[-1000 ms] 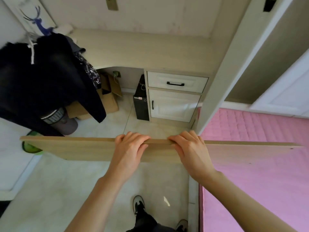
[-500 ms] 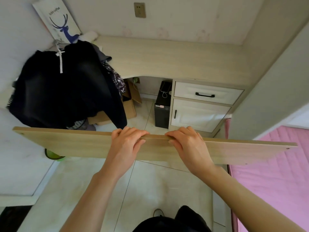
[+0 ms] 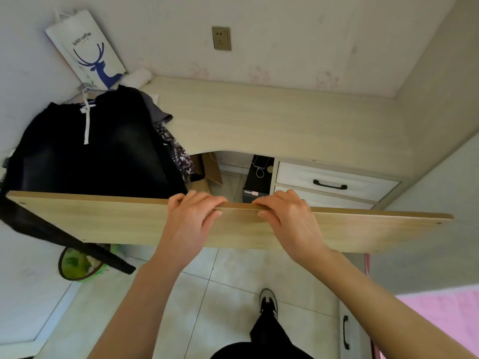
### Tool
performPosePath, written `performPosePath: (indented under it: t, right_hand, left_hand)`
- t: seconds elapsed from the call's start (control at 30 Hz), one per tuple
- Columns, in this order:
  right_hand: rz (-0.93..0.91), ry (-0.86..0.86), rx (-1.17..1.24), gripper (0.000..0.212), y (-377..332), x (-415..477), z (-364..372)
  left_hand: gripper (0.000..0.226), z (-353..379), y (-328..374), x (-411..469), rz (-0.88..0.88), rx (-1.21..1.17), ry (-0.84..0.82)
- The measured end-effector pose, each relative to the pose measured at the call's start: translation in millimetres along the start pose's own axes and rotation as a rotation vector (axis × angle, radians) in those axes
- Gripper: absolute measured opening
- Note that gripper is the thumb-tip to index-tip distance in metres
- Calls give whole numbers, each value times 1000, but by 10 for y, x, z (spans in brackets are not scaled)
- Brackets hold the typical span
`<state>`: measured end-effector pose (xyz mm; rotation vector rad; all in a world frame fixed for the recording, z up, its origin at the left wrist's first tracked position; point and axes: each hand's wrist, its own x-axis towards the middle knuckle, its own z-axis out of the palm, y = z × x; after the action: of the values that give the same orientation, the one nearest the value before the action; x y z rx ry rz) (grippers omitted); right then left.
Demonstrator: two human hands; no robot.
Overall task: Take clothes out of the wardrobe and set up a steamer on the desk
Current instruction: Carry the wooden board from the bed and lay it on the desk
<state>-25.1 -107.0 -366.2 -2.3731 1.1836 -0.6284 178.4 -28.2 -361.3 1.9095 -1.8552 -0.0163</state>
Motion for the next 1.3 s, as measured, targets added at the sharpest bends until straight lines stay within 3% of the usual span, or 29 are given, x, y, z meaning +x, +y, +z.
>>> performPosePath:
  t: [0.4, 0.53, 0.97, 1.3]
  right_hand:
    - [-3, 87, -23, 20, 784, 1480, -418]
    - [18, 30, -57, 22, 976, 1873, -524]
    - [81, 144, -84, 22, 1479, 3165, -581]
    - [132, 97, -128, 24, 1749, 3808, -517]
  left_hand:
    - [27, 419, -43, 1722, 36, -29, 63]
    - [22, 535, -115, 2184, 58, -33, 60]
    - [26, 923, -597, 3791, 177, -111, 14]
    - [26, 1179, -881, 4474, 185, -215, -44]
